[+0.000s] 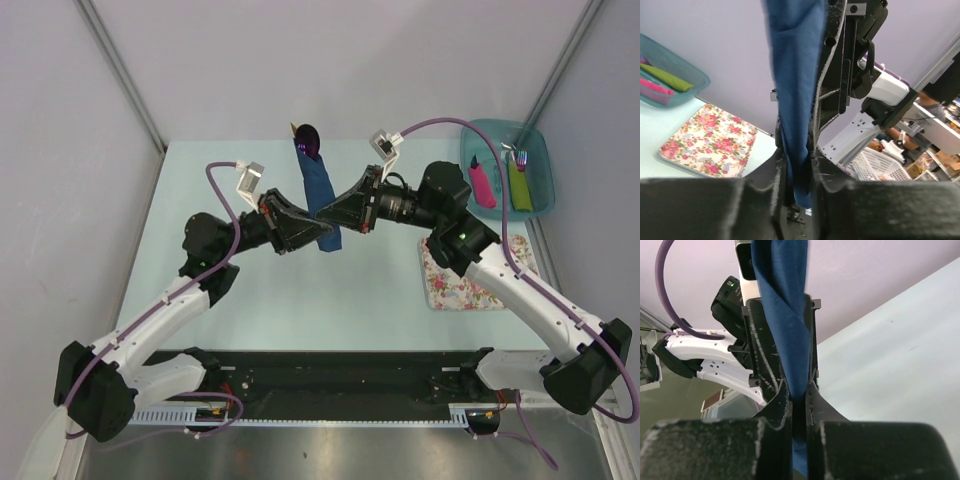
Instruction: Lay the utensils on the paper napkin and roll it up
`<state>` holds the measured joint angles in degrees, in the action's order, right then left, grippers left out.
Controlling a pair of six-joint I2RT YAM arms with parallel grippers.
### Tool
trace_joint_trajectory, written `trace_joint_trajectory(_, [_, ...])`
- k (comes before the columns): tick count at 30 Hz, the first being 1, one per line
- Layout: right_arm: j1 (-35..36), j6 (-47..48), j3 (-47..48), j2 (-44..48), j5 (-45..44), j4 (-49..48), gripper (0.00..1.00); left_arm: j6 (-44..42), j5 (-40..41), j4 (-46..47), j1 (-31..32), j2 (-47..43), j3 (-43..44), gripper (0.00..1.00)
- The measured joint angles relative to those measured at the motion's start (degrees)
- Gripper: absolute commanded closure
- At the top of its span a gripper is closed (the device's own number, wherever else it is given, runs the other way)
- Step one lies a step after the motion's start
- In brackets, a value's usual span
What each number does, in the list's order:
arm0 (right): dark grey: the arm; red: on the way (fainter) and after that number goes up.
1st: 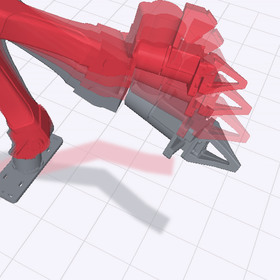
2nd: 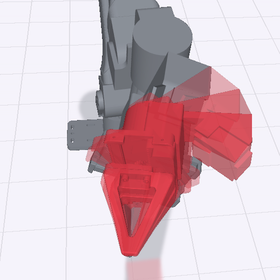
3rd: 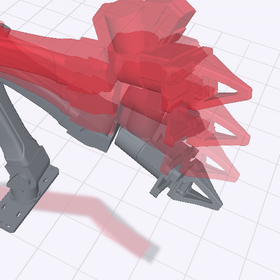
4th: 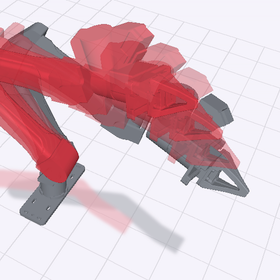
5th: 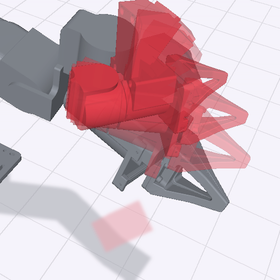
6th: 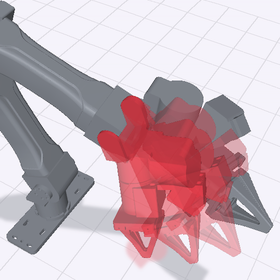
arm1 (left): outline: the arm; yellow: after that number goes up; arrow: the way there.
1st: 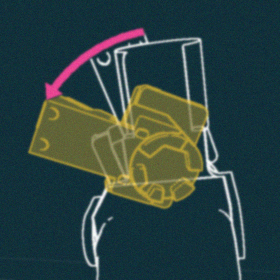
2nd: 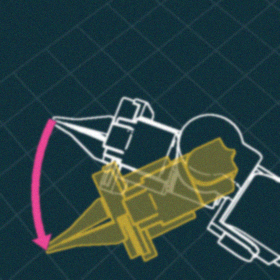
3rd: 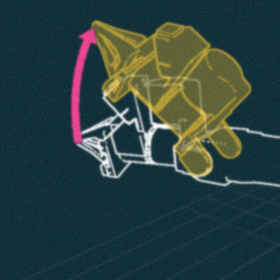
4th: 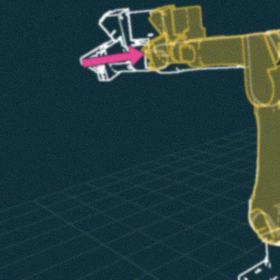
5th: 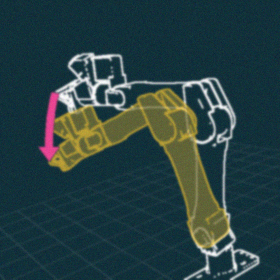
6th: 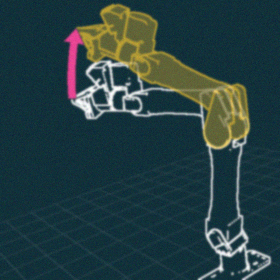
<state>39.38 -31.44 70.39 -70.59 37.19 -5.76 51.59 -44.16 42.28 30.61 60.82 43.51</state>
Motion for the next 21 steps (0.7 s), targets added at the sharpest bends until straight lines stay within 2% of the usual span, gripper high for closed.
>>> trace_joint_trajectory(1, [-0.24,-0.07,0.0,0.0,0.04,0.02,1.0,-0.09,0.04,-0.02,0.0,0.0,0.0,0.47])
trace_joint_trajectory(3, [-0.92,-0.55,0.02,-0.02,0.11,0.57,1.0,-1.07,0.31,-0.09,0.0,0.0,0.02,0.36])
trace_joint_trajectory(4, [-1.9,-0.66,0.02,-0.11,0.39,0.94,1.0,-1.29,0.55,-0.31,-0.02,-0.04,0.11,0.17])
trace_joint_trajectory(5, [-2.8,-0.74,0.04,-0.15,0.5,1.25,1.0,-1.44,0.76,-0.5,-0.09,-0.04,0.13,0.13])
trace_joint_trajectory(10, [-12.04,0.0,2.4,-1.86,3.87,4.48,1.0,-4.04,0.9,-4.68,-1.33,-0.52,0.17,0.06])
trace_joint_trajectory(13, [-18.14,2.29,5.22,-3.28,7.3,8.09,1.0,-7.74,0.52,-10.32,-2.23,-1.29,0.46,0.02])
trace_joint_trajectory(19, [-36.28,12.24,9.92,-8.22,15.39,17.51,1.0,-18.71,-1.55,-25.79,-2.54,-1.6,3.67,0.0])
trace_joint_trajectory(21, [-43.71,17.57,13.42,-12.33,18.56,23.43,1.0,-22.64,-1.62,-31.41,-2.58,-1.53,5.03,0.0])
